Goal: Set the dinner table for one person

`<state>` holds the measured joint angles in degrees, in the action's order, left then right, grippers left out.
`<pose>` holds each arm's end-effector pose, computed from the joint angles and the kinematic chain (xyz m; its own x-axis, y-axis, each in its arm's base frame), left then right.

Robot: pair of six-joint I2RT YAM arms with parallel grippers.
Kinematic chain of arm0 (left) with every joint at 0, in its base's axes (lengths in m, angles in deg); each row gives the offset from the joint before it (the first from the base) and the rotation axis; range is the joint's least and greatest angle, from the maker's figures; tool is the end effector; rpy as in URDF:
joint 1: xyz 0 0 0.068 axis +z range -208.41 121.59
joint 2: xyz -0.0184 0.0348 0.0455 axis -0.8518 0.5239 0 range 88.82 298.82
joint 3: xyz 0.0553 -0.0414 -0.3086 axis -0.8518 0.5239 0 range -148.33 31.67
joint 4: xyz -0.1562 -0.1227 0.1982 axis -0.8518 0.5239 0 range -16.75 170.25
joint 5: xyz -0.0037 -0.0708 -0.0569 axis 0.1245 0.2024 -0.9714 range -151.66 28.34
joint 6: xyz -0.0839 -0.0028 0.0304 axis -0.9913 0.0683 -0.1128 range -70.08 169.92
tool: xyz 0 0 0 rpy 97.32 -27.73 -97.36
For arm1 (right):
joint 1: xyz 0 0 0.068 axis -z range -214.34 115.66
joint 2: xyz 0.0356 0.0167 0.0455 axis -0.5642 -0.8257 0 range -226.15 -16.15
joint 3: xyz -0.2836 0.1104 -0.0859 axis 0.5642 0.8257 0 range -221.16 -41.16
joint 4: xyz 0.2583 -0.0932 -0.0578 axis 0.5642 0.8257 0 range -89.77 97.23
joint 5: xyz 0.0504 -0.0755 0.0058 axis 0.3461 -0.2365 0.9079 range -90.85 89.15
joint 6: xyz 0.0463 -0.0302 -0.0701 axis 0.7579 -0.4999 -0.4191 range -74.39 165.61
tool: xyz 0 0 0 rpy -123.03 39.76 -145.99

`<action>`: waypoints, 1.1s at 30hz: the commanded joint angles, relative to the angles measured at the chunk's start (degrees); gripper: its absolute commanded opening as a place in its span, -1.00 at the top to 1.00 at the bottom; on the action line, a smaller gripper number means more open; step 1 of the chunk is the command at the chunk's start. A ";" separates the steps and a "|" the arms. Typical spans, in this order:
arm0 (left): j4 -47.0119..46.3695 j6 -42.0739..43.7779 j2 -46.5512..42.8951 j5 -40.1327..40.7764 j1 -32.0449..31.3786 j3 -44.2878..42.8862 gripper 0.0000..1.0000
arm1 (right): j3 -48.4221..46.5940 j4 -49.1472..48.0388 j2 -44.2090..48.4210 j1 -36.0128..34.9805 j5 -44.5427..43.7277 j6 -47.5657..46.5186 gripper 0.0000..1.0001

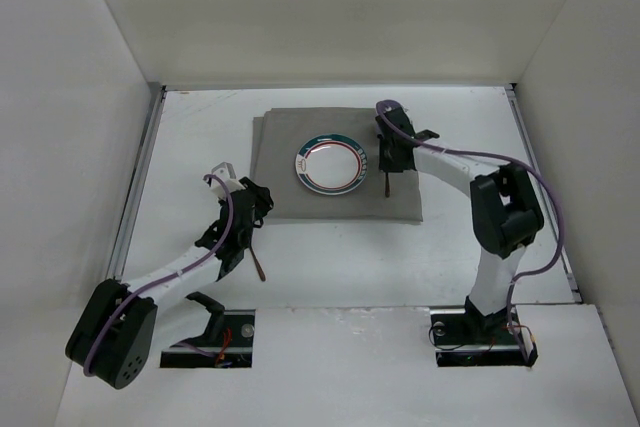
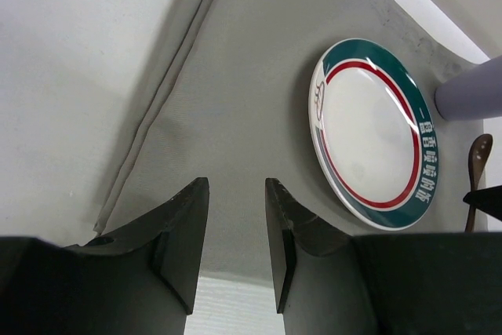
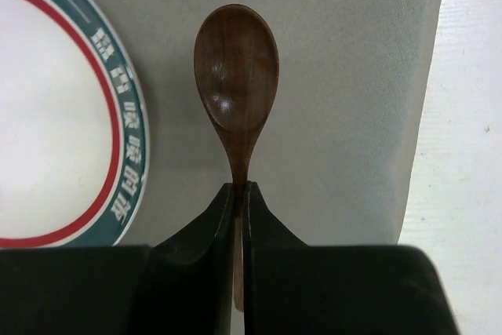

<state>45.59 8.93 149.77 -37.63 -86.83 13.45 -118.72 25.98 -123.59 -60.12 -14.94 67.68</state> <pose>0.2329 -0.0893 0.2092 -0.2309 -0.5563 -0.7982 -0.0828 0.8287 -0.5536 0.4207 0.1816 0.2030 -0.8008 0.0180 -0.5987 0.0032 0.9997 0.0258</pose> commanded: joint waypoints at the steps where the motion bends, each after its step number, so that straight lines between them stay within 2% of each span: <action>1: -2.49 -0.23 -0.22 0.31 -0.18 0.38 0.35 | -1.37 -3.43 -1.80 0.95 0.90 0.87 0.91; 13: -2.49 -0.05 0.14 0.84 -0.45 0.29 0.35 | -0.75 -6.77 -4.27 2.18 1.52 1.05 0.85; 15: -2.49 -0.14 0.14 0.93 -0.62 0.29 0.35 | -0.14 -7.47 -4.27 2.10 1.61 1.14 0.76; 19: -1.87 0.47 -0.21 2.07 -0.62 0.20 0.33 | 1.79 -9.41 -1.65 2.01 1.52 1.93 0.43; 26: 3.04 1.18 -3.19 4.97 -0.97 -1.03 0.27 | 7.41 -12.74 9.94 0.87 0.90 4.30 0.24; 29: 11.71 1.09 -7.67 5.94 -1.76 -2.96 0.23 | 15.13 -18.26 17.94 -0.19 -1.63 8.07 0.24; 30: 14.97 0.92 -8.90 5.94 -1.85 -3.40 0.22 | 18.64 -21.33 20.92 -0.71 -2.60 9.21 0.30; 33: 30.07 -0.48 -13.73 5.76 -1.41 -5.33 0.22 | 27.52 -29.43 28.58 -1.77 -2.79 10.63 0.68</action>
<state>61.17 9.17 139.98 -33.47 -88.34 11.44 -96.82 7.14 -99.83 -60.76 -15.73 74.83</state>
